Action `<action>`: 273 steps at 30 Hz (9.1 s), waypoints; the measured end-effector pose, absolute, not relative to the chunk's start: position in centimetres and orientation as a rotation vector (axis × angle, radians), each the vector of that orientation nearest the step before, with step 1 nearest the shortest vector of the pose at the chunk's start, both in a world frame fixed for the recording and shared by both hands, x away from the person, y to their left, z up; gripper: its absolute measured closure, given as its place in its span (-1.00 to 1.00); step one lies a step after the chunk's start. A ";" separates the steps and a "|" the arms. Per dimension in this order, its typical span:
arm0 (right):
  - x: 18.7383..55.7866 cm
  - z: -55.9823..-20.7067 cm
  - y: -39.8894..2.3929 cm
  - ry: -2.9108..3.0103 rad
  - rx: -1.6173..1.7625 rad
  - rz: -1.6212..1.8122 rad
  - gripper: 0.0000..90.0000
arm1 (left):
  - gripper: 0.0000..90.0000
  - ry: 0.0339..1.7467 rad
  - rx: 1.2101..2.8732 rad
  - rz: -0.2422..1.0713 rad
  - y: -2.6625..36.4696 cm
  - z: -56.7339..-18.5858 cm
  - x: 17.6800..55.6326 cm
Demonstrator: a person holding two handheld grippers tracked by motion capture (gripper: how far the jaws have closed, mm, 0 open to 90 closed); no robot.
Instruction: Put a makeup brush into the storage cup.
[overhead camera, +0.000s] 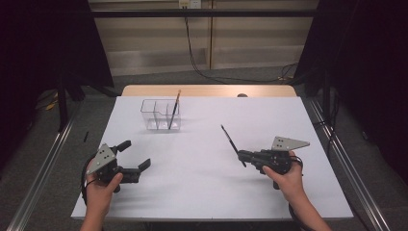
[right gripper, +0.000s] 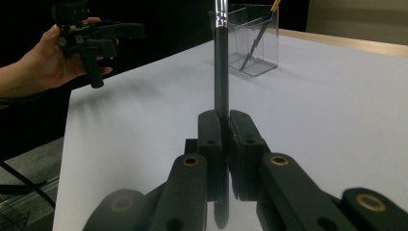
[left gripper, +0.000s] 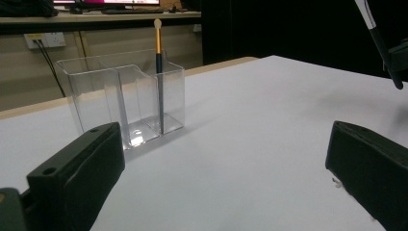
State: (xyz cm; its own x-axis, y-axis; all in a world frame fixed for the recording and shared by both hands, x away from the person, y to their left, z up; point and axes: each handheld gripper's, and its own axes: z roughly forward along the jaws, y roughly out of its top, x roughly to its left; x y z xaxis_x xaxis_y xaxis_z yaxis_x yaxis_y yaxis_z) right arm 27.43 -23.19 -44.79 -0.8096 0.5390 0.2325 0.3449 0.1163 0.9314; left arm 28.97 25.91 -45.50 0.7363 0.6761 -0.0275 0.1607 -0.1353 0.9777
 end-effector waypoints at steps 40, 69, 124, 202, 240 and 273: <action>27.8 -44.6 -20.2 2.215 0.810 1.869 0.87 | -1.00 0.670 1.670 0.443 24.8 -45.2 28.9; 28.0 -44.9 -20.1 2.221 0.809 1.870 0.87 | -1.00 0.597 1.667 0.326 20.4 -44.6 29.8; 27.9 -45.2 -19.4 2.233 0.790 1.856 0.87 | -0.97 0.468 1.678 0.144 9.9 -43.5 31.2; 27.4 -46.0 -17.9 2.227 0.774 1.882 0.61 | 0.86 0.427 1.602 -0.017 8.2 -44.0 31.2; 27.1 -45.5 -22.3 2.193 0.825 1.708 -0.83 | 0.85 0.430 1.614 0.023 9.0 -43.6 31.6; 25.8 -45.6 -27.1 2.189 0.829 1.636 -0.98 | 0.86 0.432 1.635 0.047 9.1 -43.3 31.8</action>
State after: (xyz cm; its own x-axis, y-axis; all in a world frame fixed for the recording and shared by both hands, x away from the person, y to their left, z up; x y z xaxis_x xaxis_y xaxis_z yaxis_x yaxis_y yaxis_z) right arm 25.76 -27.06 -45.58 -0.7941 0.5978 0.1096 0.2744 0.1918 0.9423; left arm 31.82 9.09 -43.33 0.9259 0.3042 -0.2238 0.2492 -0.0472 0.9673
